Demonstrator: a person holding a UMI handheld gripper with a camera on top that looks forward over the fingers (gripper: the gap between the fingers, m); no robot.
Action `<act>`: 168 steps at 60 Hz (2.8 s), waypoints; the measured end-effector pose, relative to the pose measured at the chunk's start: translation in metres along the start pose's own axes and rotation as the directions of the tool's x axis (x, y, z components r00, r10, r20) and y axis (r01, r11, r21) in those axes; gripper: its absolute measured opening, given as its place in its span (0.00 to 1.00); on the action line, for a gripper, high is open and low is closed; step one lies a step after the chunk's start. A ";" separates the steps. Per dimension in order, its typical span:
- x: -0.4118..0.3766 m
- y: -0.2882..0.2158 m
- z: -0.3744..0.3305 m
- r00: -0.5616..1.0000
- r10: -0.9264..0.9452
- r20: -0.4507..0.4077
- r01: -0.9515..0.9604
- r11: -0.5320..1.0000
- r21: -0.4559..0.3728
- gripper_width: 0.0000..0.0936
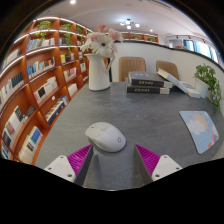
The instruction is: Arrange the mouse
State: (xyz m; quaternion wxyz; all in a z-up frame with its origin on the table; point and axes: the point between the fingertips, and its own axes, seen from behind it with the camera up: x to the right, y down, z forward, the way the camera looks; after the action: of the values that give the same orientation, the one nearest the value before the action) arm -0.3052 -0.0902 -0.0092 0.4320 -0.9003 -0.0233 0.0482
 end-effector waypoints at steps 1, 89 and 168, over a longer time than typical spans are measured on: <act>0.003 -0.004 0.003 1.000 -0.002 -0.001 0.002 1.000 -0.001 0.88; 0.250 -0.299 -0.120 0.998 -0.036 -0.056 0.049 0.967 0.252 0.40; 0.362 -0.101 -0.058 0.995 0.052 -0.080 -0.060 0.994 -0.096 0.81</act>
State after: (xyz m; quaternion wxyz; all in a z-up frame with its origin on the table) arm 0.0610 -0.0413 0.0816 0.3863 -0.9219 0.0164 0.0241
